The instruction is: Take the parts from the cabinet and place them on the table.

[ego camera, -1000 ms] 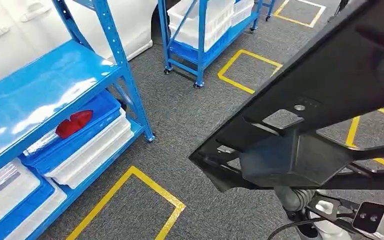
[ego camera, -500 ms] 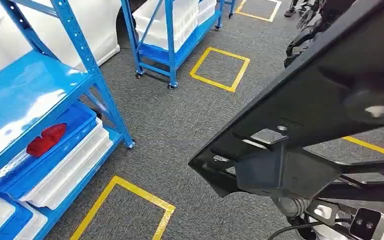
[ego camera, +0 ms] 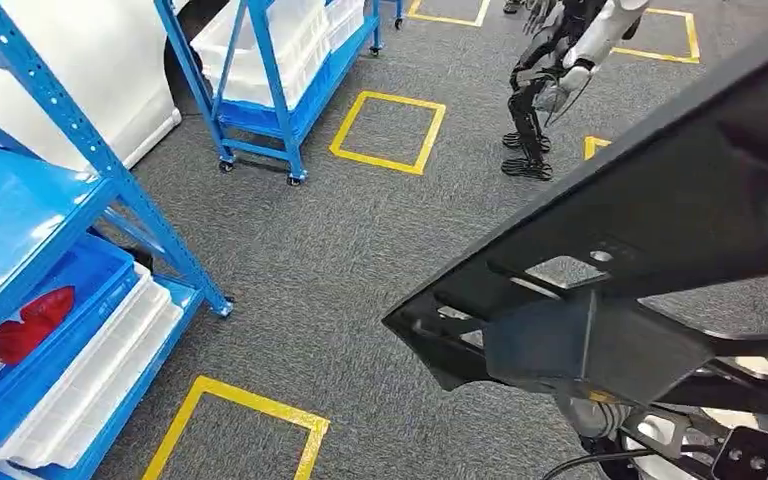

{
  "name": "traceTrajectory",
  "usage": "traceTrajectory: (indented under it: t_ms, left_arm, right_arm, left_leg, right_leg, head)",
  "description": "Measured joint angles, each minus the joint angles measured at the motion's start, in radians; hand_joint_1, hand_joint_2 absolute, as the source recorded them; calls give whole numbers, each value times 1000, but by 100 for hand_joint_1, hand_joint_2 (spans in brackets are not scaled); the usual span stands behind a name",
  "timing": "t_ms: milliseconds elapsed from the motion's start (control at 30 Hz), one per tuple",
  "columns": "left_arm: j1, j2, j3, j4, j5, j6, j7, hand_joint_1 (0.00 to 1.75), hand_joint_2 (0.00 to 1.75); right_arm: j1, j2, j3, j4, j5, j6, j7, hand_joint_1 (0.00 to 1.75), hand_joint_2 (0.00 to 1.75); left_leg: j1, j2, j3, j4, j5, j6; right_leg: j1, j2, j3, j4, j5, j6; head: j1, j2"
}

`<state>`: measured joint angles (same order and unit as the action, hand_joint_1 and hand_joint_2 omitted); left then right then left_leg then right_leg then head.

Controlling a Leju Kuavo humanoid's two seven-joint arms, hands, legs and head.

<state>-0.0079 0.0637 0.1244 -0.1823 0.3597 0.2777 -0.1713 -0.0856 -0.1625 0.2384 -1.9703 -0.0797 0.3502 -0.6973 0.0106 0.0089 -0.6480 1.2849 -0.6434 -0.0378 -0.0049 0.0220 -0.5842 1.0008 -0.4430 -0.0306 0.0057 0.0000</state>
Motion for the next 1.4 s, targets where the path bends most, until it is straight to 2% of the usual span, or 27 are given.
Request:
traceTrajectory:
  t_ms: [33, 67, 133, 167, 200, 233, 333, 367, 400, 433, 500, 533, 600, 667, 700, 733, 833, 867, 933, 1000, 1067, 1100, 1167, 1200, 1233, 1367, 1400]
  left_arm:
    - [2, 0, 5, 0, -4, -11, -2, 0, 175]
    - [2, 0, 8, 0, -10, -24, -3, 0, 175]
    - [0, 0, 9, 0, -16, -43, -6, 0, 175]
    - [1, 0, 10, 0, -22, -51, -6, 0, 175]
    - [3, 0, 11, 0, -23, -56, -3, 0, 175]
    - [2, 0, 13, 0, -23, -56, 0, 0, 175]
    - [-7, 0, 18, 0, -21, -55, 3, 0, 175]
    - [-7, 0, 22, 0, -18, -55, 3, 0, 175]
    - [-7, 0, 27, 0, -12, -55, 1, 0, 175]
    - [-6, 0, 30, 0, -10, -55, -3, 0, 175]
    - [-1, 0, 34, 0, -11, -64, -15, 0, 175]
    - [0, 1, 34, 0, -13, -69, -17, 0, 175]
    - [-3, 7, 34, 0, -26, -71, -16, 0, 175]
    - [-9, 13, 36, 0, -21, -72, -14, 0, 175]
    - [-11, 17, 40, 0, -18, -71, -14, 0, 175]
    - [-11, 18, 46, 0, -11, -68, -15, 0, 175]
    - [-17, 23, 60, 0, -1, -61, -20, 0, 175]
    - [-18, 23, 61, -1, -4, -60, -22, 0, 175]
    - [-16, 23, 63, -2, -19, -61, -21, 0, 175]
    - [-13, 24, 65, -1, -21, -60, -19, 0, 175]
    - [-11, 23, 68, -1, -21, -57, -18, 0, 175]
    - [-8, 22, 70, -1, -19, -55, -18, 0, 175]
    - [-7, 21, 74, -2, -16, -51, -18, 0, 175]
    - [-7, 21, 76, -2, -16, -51, -19, 0, 175]
    - [-5, 21, 75, -1, -20, -54, -19, 0, 175]
    - [-13, 19, 74, -1, -47, -66, -21, 0, 175]
    - [-15, 16, 72, -1, -52, -70, -21, 0, 175]
  right_arm:
    - [-4, 1, 1, 5, 0, -3, 0, 175, 175]
    - [-11, 3, 3, 12, 0, -10, 1, 175, 175]
    - [-20, 6, 8, 20, 0, -18, 1, 175, 175]
    - [-24, 9, 11, 23, 0, -18, 1, 175, 175]
    - [-30, 12, 16, 26, 0, -18, 1, 175, 175]
    - [-38, 15, 19, 31, 0, -15, 1, 175, 175]
    - [-48, 19, 23, 39, -10, 0, 1, 175, 175]
    - [-54, 19, 23, 40, -17, 13, 1, 175, 175]
    - [-62, 19, 23, 41, -23, 24, 0, 175, 175]
    - [-69, 21, 23, 42, -23, 29, 0, 175, 175]
    - [-71, 28, 21, 45, -13, 25, 0, 175, 175]
    - [-70, 31, 21, 46, -2, 20, 0, 175, 175]
    - [-69, 38, 21, 44, 32, -21, 1, 175, 175]
    - [-69, 42, 26, 30, 40, -55, 1, 175, 175]
    - [-72, 44, 32, 24, 37, -63, 0, 175, 175]
    - [-75, 46, 42, 21, 33, -68, 0, 175, 175]
    - [-89, 54, 69, 19, 5, -68, 0, 175, 175]
    - [-94, 58, 75, 19, -2, -73, 0, 175, 175]
    - [-109, 65, 92, 20, -13, -91, 0, 175, 175]
    - [-107, 72, 102, 20, -15, -93, 0, 175, 175]
    - [-99, 73, 113, 20, -17, -86, 1, 175, 175]
    - [-94, 74, 117, 20, -17, -81, 0, 175, 175]
    - [-88, 78, 122, 19, -18, -76, 1, 175, 175]
    - [-88, 80, 122, 17, -18, -72, 0, 175, 175]
    - [-88, 82, 123, 17, -15, -70, 0, 175, 175]
    - [-73, 86, 123, 8, 0, -74, 1, 175, 175]
    - [-70, 86, 122, 5, -1, -79, 0, 175, 175]
  left_leg:
    - [0, 0, -26, 45, -2, 1]
    - [0, 0, -24, 30, 24, 3]
    - [0, -9, 40, -120, 118, 8]
    - [2, -35, 82, -214, 165, 11]
    - [3, -93, 104, -268, 172, 16]
    - [7, -99, 106, -288, 168, 16]
    - [-2, -70, 108, -286, 172, 30]
    - [8, -53, 110, -299, 181, 41]
    - [5, -39, 112, -304, 183, 48]
    - [2, -27, 111, -303, 184, 50]
    - [-2, 0, 110, -303, 182, 52]
    - [-4, 13, 110, -302, 181, 53]
    - [-4, 36, 110, -299, 178, 52]
    - [-4, 55, 112, -295, 173, 47]
    - [-7, 61, 115, -293, 170, 42]
    - [-13, 69, 115, -291, 166, 36]
    - [-9, 94, 122, -298, 167, 19]
    - [-11, 102, 125, -297, 162, 12]
    - [0, 23, 93, -219, 107, 4]
    - [0, 1, 16, -55, 29, -2]
    - [1, 0, -33, 38, 13, -3]
    - [1, 0, -20, 4, 45, -2]
    - [2, -16, 59, -169, 142, 4]
    - [4, -51, 99, -256, 178, 6]
    - [4, -88, 111, -284, 161, 9]
    - [2, -46, 113, -294, 173, 34]
    - [5, -28, 115, -302, 181, 42]
  right_leg:
    - [2, 12, 0, 0, 0, 0]
    - [2, 25, 3, 0, 0, 0]
    - [2, 48, 8, 1, 0, 1]
    - [1, 59, 10, 3, -1, 2]
    - [-1, 68, 6, 4, -1, 6]
    - [1, 82, -3, 11, 0, 15]
    - [-7, 115, -12, 4, 11, 37]
    - [-5, 99, -16, 12, 6, 39]
    - [1, 37, -32, 46, -20, 40]
    - [0, 8, -61, 104, -56, 42]
    - [-4, -11, -142, 275, -129, 48]
    - [-7, -12, -168, 327, -139, 50]
    - [-9, -17, -142, 276, -94, 51]
    - [-8, -45, -36, 80, -10, 45]
    - [-2, -94, -3, 8, -13, 36]
    - [2, -94, -1, 7, -7, 32]
    - [9, -59, -9, 11, -6, 20]
    - [2, -47, -4, -1, 0, 11]
    - [-2, -31, 0, -8, 7, 0]
    - [2, -11, -2, -8, 8, -2]
    - [4, 13, -3, -6, 8, -3]
    - [4, 27, -2, -4, 8, -2]
    - [4, 53, 1, 0, 7, 0]
    - [3, 63, 0, 3, 6, 3]
    - [8, 72, -5, 7, 6, 9]
    - [3, 112, -17, 2, 18, 37]
    - [1, 73, -21, 17, 5, 36]
  head:
    - [0, 0]
    - [0, 0]
    - [0, 0]
    - [0, 0]
    - [1, 0]
    - [2, 0]
    - [1, 0]
    - [0, 0]
    - [3, 0]
    - [6, 0]
    - [6, 0]
    - [6, 0]
    - [6, 0]
    - [6, 0]
    - [6, 0]
    - [3, 0]
    - [2, 0]
    - [1, 0]
    - [0, 0]
    - [-2, 0]
    - [-2, 0]
    - [-2, 0]
    - [-2, 0]
    - [-2, 0]
    - [0, 0]
    - [-1, 0]
    - [-2, 0]
